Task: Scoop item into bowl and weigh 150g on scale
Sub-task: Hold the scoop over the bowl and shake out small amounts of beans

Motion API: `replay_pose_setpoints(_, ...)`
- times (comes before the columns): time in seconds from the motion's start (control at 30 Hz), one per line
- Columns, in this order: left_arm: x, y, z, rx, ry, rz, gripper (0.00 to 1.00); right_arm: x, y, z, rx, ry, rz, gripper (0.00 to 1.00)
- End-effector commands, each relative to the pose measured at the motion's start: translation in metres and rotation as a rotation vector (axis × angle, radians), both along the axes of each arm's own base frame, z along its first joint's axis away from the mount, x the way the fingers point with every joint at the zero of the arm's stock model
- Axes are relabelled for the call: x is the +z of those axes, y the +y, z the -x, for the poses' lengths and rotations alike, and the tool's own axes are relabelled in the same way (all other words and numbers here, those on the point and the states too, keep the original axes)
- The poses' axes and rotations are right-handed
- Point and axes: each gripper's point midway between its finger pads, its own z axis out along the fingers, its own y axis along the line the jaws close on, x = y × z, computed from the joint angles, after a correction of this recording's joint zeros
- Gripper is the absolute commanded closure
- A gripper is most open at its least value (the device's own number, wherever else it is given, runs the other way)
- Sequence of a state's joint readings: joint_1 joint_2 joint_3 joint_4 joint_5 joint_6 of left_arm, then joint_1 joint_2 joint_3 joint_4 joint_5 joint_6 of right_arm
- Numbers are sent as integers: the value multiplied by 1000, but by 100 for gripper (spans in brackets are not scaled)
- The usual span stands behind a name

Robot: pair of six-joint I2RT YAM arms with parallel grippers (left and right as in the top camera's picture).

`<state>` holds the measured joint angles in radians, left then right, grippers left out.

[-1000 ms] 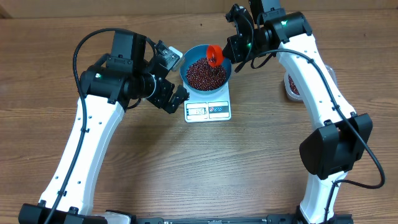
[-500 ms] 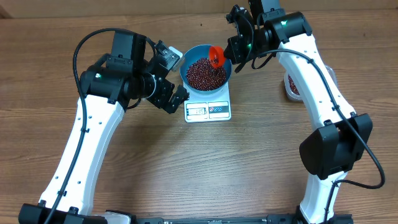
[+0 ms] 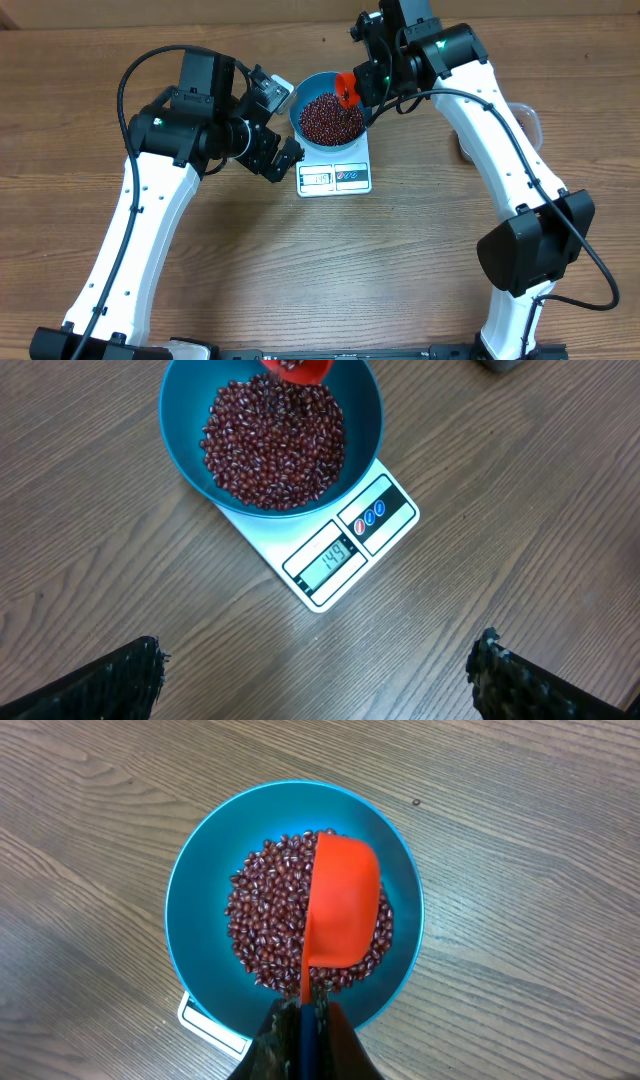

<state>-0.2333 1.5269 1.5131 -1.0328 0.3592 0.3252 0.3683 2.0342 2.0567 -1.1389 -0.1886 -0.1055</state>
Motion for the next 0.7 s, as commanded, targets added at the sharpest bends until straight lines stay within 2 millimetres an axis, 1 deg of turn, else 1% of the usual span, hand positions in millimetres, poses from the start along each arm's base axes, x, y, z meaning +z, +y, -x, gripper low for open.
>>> replay_pose_setpoints(0.0,5,3,3,-10,-23,-7,1,33,-2,0,-5,-82,-9,96)
replay_pose_setpoints(0.27,5,3,3,-10,-23,-7,0,33,-1,0,-3,-80,-13,96)
replay_pose_setpoints(0.47,5,3,3,-10,-22,-7,1,35,2,2,15,-63,-59,96)
replay_pose_setpoints(0.67,5,3,3,-10,-22,-8,1,41,-6,1,19,-39,-141,96)
